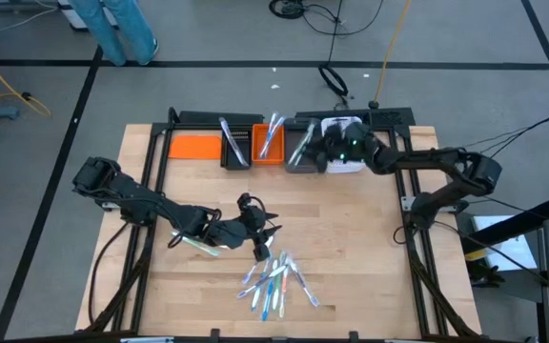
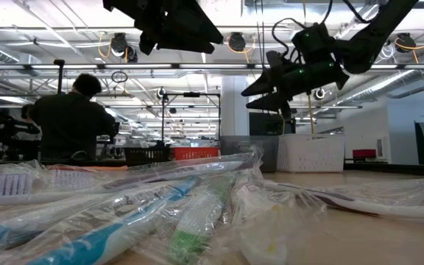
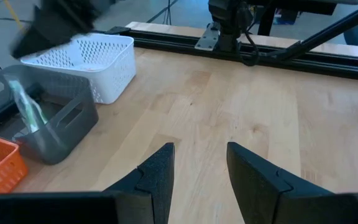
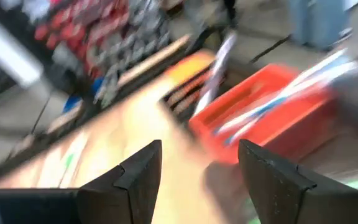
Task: Pick & Place Toothbrushes
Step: Put the violet toothbrush into the black basket
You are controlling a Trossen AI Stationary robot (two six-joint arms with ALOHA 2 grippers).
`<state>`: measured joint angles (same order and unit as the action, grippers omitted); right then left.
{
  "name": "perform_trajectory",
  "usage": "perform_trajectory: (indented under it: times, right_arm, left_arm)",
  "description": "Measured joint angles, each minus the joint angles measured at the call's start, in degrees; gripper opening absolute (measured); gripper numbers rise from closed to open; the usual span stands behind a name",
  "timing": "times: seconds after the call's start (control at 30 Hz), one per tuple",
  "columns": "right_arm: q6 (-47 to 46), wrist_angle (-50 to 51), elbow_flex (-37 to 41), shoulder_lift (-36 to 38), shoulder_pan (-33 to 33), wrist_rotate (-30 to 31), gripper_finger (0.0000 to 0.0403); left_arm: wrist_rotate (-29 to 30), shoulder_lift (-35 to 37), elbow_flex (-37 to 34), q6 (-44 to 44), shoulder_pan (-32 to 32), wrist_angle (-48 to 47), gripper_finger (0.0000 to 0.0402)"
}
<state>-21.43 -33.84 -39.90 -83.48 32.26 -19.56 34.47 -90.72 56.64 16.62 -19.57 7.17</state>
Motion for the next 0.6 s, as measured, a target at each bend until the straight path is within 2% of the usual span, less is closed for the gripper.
perform_trajectory:
  times: [0.47,0.6]
  right_arm:
    - [2.51,13.65,0.02,0.34,-21.83,-0.07,0.0203]
    - [1.11,15.93,0.02,0.36,-27.59,2.05,0.0203]
  left_arm:
    - [0.03,0.00,-0.02,0.35,0.00,-1.96,0.0150]
    - [-0.04,0.00,-0.02,0.35,-0.09,-2.38,0.0150]
